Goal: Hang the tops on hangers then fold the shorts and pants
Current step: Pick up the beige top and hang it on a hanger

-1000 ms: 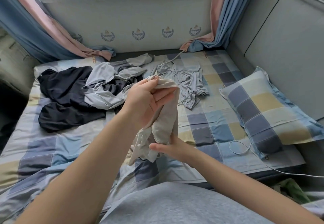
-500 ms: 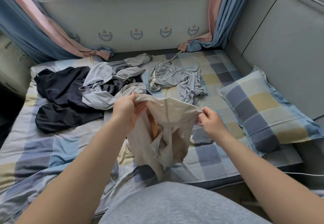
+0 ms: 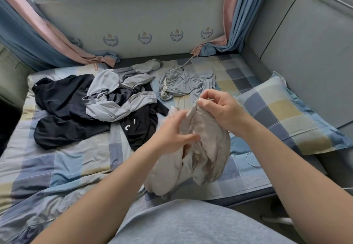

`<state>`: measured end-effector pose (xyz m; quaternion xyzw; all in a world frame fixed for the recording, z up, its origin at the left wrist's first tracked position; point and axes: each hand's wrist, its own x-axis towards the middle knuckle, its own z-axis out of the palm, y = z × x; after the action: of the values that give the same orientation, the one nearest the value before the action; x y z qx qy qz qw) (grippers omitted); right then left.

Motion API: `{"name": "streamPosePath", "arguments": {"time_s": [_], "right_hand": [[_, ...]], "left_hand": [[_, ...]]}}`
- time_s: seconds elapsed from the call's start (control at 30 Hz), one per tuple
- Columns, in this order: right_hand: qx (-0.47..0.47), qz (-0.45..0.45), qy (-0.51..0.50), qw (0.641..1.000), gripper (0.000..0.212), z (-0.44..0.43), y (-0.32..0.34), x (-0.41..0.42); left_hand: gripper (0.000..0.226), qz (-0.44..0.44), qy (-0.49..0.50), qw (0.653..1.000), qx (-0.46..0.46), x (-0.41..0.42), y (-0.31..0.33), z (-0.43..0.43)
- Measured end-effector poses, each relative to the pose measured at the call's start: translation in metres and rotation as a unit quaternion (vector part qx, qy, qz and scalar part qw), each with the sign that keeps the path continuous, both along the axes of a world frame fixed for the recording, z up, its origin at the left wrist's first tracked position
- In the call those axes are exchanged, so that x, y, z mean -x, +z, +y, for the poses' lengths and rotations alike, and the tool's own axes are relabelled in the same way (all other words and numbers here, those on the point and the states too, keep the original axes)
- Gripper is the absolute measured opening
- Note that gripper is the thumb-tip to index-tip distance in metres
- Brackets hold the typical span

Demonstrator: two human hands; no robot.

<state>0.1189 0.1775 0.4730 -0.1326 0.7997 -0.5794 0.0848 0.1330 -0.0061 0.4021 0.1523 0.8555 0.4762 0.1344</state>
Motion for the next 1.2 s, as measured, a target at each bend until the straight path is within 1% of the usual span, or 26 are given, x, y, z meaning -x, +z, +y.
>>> {"name": "streamPosePath", "arguments": {"time_s": [0.07,0.1,0.13,0.2,0.27,0.33,0.37,0.4,0.47,0.5,0.57,0.6,0.67,0.73,0.8,0.87,0.9,0.93,1.03,1.1,1.17,1.2], "right_hand": [[-0.015,-0.02,0.034,0.999,0.019,0.001,0.008,0.003],[-0.027,-0.034,0.043,0.998,0.017,0.003,0.011,0.006],[-0.037,-0.048,0.043,0.997,0.013,0.006,0.013,0.009],[-0.056,-0.06,0.012,0.997,0.006,0.013,0.014,0.017],[-0.061,-0.057,-0.052,0.995,0.018,0.018,0.007,0.022],[-0.071,-0.044,-0.129,0.988,0.028,0.021,-0.007,0.023],[-0.08,-0.036,-0.156,0.984,0.029,0.021,-0.015,0.022],[-0.079,-0.036,-0.172,0.981,0.028,0.022,-0.024,0.019],[-0.062,-0.065,-0.174,0.981,0.021,0.024,-0.044,0.011],[-0.059,-0.093,-0.168,0.98,0.017,0.024,-0.054,0.005],[-0.067,-0.17,-0.159,0.97,0.011,0.022,-0.074,-0.008],[-0.074,-0.216,-0.158,0.961,0.013,0.02,-0.084,-0.015],[-0.09,-0.312,-0.16,0.932,0.025,0.013,-0.101,-0.029],[-0.097,-0.401,-0.156,0.897,0.044,0.005,-0.114,-0.041],[-0.081,-0.468,-0.143,0.868,0.065,-0.004,-0.122,-0.049],[-0.045,-0.507,-0.135,0.85,0.077,-0.012,-0.126,-0.051],[-0.027,-0.515,-0.132,0.847,0.075,-0.015,-0.126,-0.05],[-0.003,-0.517,-0.134,0.845,0.068,-0.018,-0.128,-0.048],[0.093,-0.5,-0.164,0.845,0.037,-0.022,-0.134,-0.043],[0.116,-0.487,-0.179,0.847,0.025,-0.02,-0.136,-0.042],[0.139,-0.496,-0.208,0.831,0.02,-0.014,-0.136,-0.041],[0.174,-0.504,-0.232,0.813,0.023,-0.009,-0.136,-0.04]], "left_hand": [[0.011,-0.03,-0.011,0.999,-0.002,-0.002,-0.002,0.006],[0.012,-0.033,0.004,0.999,0.004,-0.002,-0.004,0.006],[0.026,-0.032,0.011,0.999,0.014,-0.003,-0.007,0.004],[0.035,-0.046,0.012,0.999,0.009,-0.004,-0.012,-0.002],[0.04,-0.07,0.023,0.997,-0.014,-0.005,-0.016,-0.008],[0.041,-0.102,0.084,0.989,-0.062,-0.007,-0.017,-0.012],[0.037,-0.126,0.13,0.978,-0.1,-0.008,-0.018,-0.013],[0.03,-0.159,0.176,0.96,-0.147,-0.009,-0.017,-0.015],[0.026,-0.229,0.234,0.91,-0.256,-0.01,-0.013,-0.019],[0.024,-0.255,0.245,0.885,-0.302,-0.01,-0.011,-0.021],[0.022,-0.28,0.26,0.856,-0.348,-0.01,-0.008,-0.026],[0.023,-0.289,0.269,0.843,-0.365,-0.01,-0.006,-0.028],[0.025,-0.306,0.286,0.817,-0.396,-0.01,-0.002,-0.029],[0.029,-0.321,0.286,0.8,-0.419,-0.009,0.003,-0.027],[0.032,-0.333,0.275,0.785,-0.444,-0.01,0.009,-0.023],[0.035,-0.346,0.261,0.77,-0.467,-0.011,0.016,-0.018],[0.038,-0.351,0.254,0.765,-0.476,-0.011,0.018,-0.016],[0.042,-0.354,0.247,0.763,-0.481,-0.011,0.021,-0.014],[0.049,-0.355,0.235,0.763,-0.486,-0.012,0.026,-0.013],[0.049,-0.343,0.238,0.765,-0.49,-0.012,0.026,-0.017],[0.044,-0.325,0.255,0.763,-0.497,-0.01,0.024,-0.024],[0.039,-0.315,0.268,0.76,-0.501,-0.008,0.022,-0.028]]}}
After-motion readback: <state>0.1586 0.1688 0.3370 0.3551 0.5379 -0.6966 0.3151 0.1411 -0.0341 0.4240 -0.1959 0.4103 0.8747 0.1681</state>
